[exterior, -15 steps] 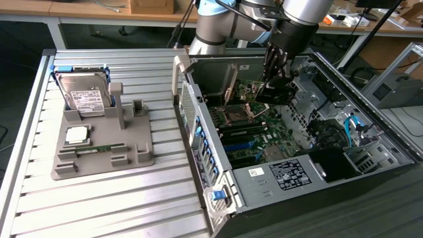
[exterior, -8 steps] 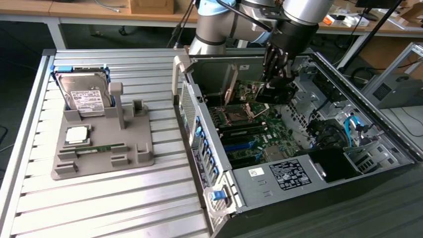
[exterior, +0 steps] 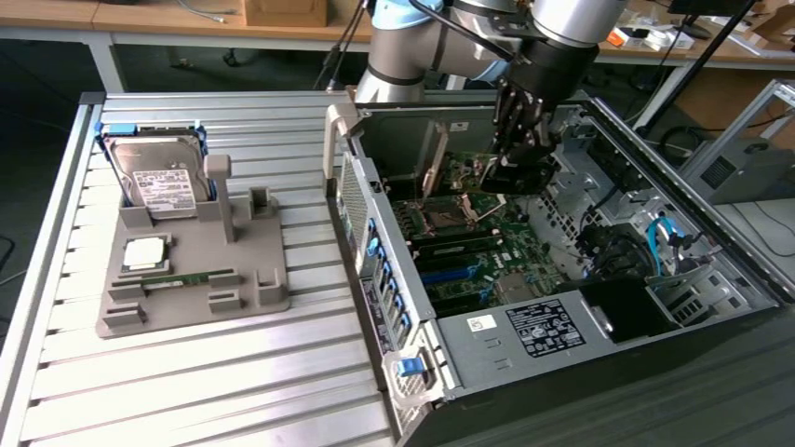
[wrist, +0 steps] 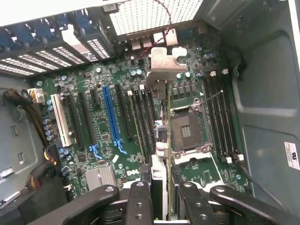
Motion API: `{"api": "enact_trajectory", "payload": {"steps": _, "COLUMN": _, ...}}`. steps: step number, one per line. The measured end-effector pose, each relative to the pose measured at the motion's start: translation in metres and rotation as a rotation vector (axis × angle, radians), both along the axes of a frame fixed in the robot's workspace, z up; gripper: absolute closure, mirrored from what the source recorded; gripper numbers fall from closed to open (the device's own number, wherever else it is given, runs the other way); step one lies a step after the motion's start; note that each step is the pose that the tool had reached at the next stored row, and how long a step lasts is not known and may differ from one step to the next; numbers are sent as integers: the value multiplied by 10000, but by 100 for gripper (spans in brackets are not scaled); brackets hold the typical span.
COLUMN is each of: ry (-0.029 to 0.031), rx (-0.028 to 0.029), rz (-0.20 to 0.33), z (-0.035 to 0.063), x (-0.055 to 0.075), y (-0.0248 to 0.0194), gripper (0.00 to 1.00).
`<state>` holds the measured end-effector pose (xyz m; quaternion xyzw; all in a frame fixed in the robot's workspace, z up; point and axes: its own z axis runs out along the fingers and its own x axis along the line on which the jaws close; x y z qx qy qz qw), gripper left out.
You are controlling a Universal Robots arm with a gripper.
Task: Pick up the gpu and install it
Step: 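Insert the gpu into the slot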
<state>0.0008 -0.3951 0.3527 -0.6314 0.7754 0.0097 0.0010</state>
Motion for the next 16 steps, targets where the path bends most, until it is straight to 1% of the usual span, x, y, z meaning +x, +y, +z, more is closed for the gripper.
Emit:
{"api": "enact_trajectory", "payload": {"steps": 6, "ry": 0, "rx": 0, "rz": 327, "z": 0, "x": 0, "y": 0, "gripper": 73}}
{"api": "enact_trajectory", "payload": {"steps": 16, "ry": 0, "rx": 0, "rz": 1025, "z": -1, "x": 0, "y": 0, "gripper": 73}}
